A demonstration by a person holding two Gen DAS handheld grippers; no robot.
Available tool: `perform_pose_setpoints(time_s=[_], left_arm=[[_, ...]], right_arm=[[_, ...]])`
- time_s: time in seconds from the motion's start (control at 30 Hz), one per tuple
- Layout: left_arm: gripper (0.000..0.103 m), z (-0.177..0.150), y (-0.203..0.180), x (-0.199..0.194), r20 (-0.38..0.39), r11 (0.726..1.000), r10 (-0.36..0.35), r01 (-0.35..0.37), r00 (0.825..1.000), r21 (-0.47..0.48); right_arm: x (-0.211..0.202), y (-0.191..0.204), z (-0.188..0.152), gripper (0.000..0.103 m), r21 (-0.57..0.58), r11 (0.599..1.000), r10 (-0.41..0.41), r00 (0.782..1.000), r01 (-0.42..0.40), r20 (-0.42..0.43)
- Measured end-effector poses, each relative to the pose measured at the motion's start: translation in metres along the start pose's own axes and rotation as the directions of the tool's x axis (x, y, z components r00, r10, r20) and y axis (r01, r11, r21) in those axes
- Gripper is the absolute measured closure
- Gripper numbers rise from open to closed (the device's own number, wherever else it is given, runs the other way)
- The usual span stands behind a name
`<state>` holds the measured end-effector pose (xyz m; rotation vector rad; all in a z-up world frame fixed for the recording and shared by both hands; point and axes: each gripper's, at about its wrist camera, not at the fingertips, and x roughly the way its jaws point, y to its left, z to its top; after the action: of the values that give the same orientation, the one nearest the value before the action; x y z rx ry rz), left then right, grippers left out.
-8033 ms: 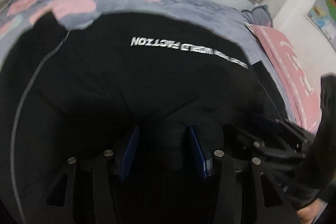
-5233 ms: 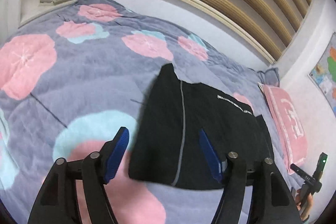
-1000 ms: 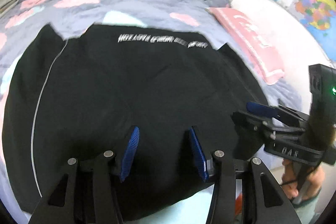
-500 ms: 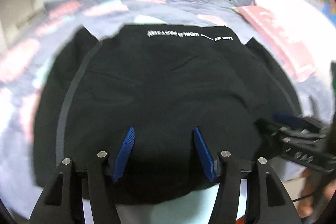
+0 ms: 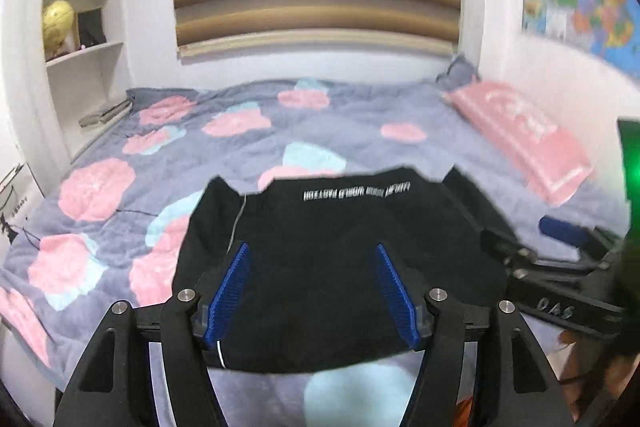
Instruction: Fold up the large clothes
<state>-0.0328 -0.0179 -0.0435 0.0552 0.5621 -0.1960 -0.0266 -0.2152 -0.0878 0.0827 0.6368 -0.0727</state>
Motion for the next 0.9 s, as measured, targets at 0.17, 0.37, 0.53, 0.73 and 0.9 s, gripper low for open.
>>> perform_pose_setpoints(time_s=[0.17,0.37,0.53,0.73,0.9], left_arm=[[0.035,0.010,0.005,-0.014,0.061,0.998,0.059,-0.058,0.996,-0.020],[0.035,0.004,0.004,-0.003,0.035,0.997,0.072,-0.071,0.997,-0.024],[0.035,0.001,-0.001,0.004,0.018,0.997,0.070,-0.070,0.997,-0.015],[0.035,0.000,-0.004,0.010,0.003,0.998,0.060,-0.060,0.998,-0.023],[0.035,-0.003,-0.005,0.018,-0.018,0.998,0.063,-0.064,0.998,-0.021]], right_arm=[[-0.011,0.016,0.006,0.008,-0.041,0.999,-0.007,0.999,0.009,0.052],[0.005,0.026,-0.001,0.007,-0.072,0.997,-0.006,1.000,0.006,0.003],[0.012,0.023,-0.003,0.007,-0.065,0.998,-0.010,1.000,0.009,-0.014],[0.018,0.018,-0.004,0.007,-0.060,0.998,-0.012,1.000,0.010,-0.029],[0.026,0.017,-0.005,0.007,-0.064,0.998,-0.015,0.999,0.012,-0.046]])
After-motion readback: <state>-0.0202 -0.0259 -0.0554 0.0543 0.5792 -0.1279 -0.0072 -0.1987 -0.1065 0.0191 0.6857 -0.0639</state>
